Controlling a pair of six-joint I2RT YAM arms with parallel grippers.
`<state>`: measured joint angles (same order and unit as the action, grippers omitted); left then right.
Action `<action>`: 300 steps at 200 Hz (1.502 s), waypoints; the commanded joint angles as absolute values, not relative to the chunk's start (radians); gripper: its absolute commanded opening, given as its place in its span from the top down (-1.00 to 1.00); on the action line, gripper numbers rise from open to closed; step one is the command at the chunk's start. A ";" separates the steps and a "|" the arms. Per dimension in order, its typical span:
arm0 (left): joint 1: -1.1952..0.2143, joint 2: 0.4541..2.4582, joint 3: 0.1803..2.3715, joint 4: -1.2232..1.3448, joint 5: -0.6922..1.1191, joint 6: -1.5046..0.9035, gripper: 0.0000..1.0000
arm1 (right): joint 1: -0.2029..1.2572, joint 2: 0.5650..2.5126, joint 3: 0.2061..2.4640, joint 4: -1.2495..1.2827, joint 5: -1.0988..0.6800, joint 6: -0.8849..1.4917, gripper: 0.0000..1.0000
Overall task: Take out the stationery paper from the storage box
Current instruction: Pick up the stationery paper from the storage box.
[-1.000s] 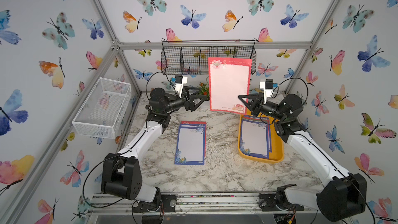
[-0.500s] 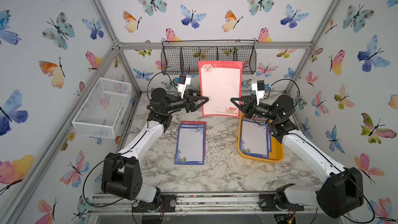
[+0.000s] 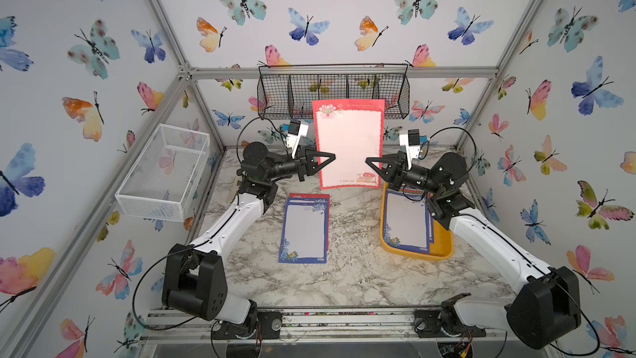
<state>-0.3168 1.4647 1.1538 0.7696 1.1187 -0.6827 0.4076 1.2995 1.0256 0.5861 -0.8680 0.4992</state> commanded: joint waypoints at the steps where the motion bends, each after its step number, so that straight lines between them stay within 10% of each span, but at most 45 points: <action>1: -0.319 1.459 1.169 0.826 1.137 -0.700 0.87 | 0.413 1.279 1.020 0.579 -0.844 0.475 0.96; 67: -0.318 1.459 1.165 0.828 1.134 -0.693 1.00 | 0.413 1.300 1.044 0.551 -0.828 0.461 0.89; 139: -0.316 1.460 1.150 0.823 1.099 -0.687 1.00 | 0.413 1.274 1.046 0.508 -0.752 0.424 -0.04; 300: -0.311 1.359 1.154 0.113 1.016 -0.364 1.00 | 0.413 1.205 1.089 0.289 -0.659 0.305 -0.21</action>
<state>-0.3153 1.4071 1.1500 0.3088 1.0393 -0.4271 0.4076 1.2442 1.0588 0.3279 -0.6724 0.3317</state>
